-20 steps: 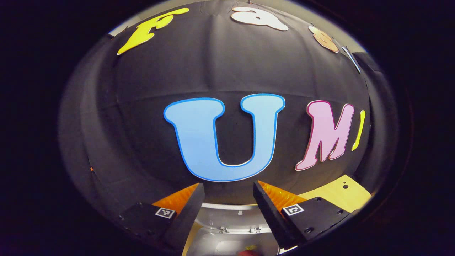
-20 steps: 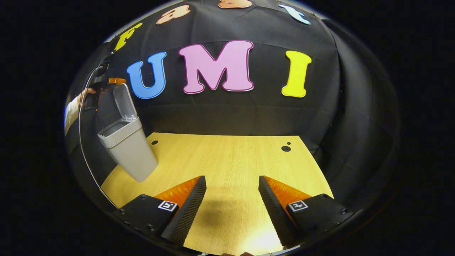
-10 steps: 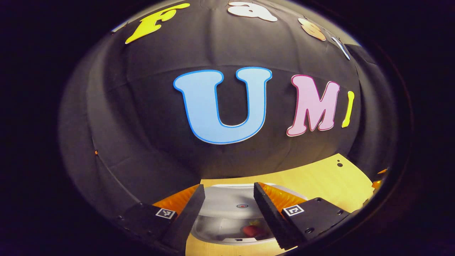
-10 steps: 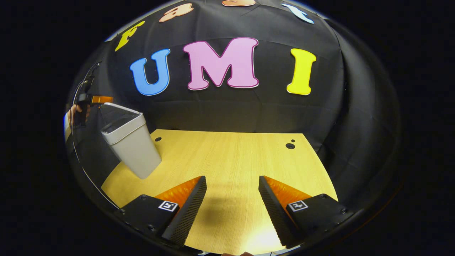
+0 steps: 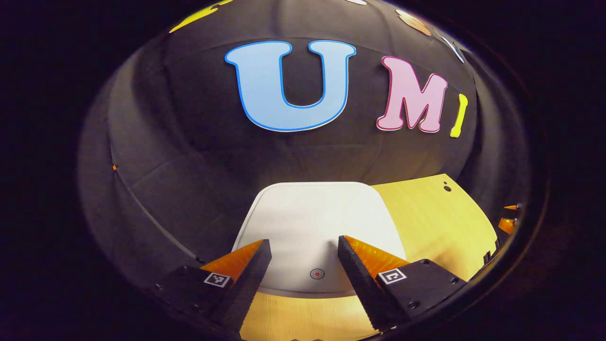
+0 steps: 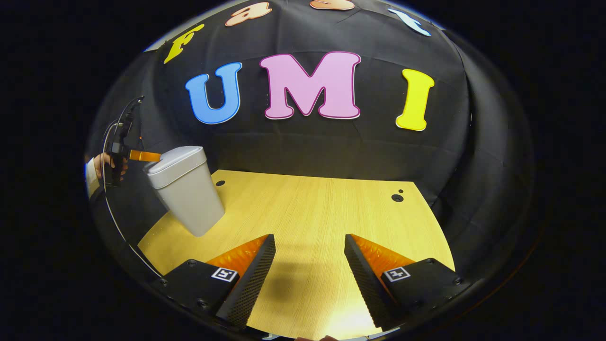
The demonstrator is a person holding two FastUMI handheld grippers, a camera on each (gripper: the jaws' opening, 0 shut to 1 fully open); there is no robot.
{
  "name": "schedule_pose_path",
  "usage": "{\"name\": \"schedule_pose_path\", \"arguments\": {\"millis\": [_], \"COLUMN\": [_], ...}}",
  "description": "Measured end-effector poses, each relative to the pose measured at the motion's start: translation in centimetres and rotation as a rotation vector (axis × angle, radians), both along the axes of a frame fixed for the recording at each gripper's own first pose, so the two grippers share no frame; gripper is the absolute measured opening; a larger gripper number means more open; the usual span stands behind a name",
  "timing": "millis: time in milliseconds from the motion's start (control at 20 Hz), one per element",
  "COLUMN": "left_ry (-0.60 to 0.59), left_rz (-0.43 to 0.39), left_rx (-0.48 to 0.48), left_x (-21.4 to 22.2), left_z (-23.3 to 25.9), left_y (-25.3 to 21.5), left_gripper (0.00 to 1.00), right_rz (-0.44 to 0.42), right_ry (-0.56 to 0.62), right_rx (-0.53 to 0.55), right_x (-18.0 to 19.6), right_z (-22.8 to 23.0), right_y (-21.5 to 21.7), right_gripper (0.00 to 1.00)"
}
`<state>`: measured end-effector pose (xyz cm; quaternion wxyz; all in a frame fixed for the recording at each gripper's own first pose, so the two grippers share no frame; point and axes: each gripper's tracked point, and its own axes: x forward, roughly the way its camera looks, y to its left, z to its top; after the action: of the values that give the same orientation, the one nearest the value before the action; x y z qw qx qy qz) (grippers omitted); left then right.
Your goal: Press the lid of the desktop garbage bin to open it, pick up the crumpled paper on the desktop and throw it into the bin, then pick up the pop can on the desktop and drop it into the bin, and finally close the garbage bin lid.
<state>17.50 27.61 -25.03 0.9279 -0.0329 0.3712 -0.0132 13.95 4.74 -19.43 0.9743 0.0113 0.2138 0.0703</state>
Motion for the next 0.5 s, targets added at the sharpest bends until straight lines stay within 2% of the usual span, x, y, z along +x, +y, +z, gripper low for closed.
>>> {"name": "schedule_pose_path", "arguments": {"millis": [100,300,450,500], "left_ry": [0.014,0.025,-0.013,-0.035], "left_rz": [-0.007,-0.08,-0.093,-0.07], "left_rx": [0.001,0.019,0.001,0.0], "left_x": [-0.1,0.4,0.3,0.2], "left_z": [-0.2,-0.5,0.2,0.7], "left_y": [-0.3,-1.3,-1.4,-1.2], "left_gripper": [0.98,0.98,0.97,0.96], "right_rz": [-0.002,-0.012,-0.015,-0.017], "right_ry": [0.002,0.008,0.016,0.011], "right_rx": [0.003,0.02,0.028,0.024], "right_x": [-0.2,-0.7,-1.1,-1.5], "right_z": [-0.1,-0.5,-0.3,0.2], "right_y": [0.0,0.0,0.2,0.1], "right_gripper": [0.95,0.95,0.95,0.95]}}
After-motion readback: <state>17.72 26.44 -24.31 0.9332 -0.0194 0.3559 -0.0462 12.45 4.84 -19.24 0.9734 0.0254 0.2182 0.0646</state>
